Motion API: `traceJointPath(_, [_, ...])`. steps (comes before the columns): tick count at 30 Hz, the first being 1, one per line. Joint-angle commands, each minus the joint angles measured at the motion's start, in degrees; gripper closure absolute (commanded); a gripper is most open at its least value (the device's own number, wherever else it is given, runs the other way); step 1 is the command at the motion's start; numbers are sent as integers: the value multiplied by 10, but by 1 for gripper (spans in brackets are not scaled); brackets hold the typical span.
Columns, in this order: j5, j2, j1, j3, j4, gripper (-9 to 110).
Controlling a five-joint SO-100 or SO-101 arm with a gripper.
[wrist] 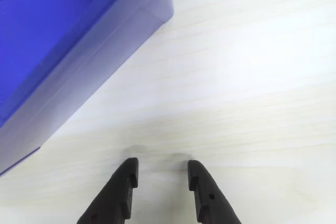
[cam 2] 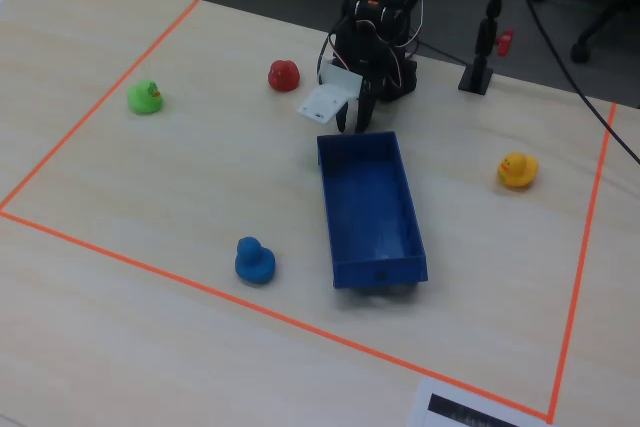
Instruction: Grasp yellow duck and put it into box.
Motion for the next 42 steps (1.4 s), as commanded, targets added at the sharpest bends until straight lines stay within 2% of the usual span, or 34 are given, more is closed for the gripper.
traceJointPath(1, [5,-6,3,-4,11,91])
traceJointPath(25, [5,-6,2,-4,11,91])
traceJointPath(35, [-9,-8,0,-6,4,101])
traceJointPath(38, [-6,-77,11,-97,-4,101])
traceJointPath(42, [16,-274,-1,-396,94,101])
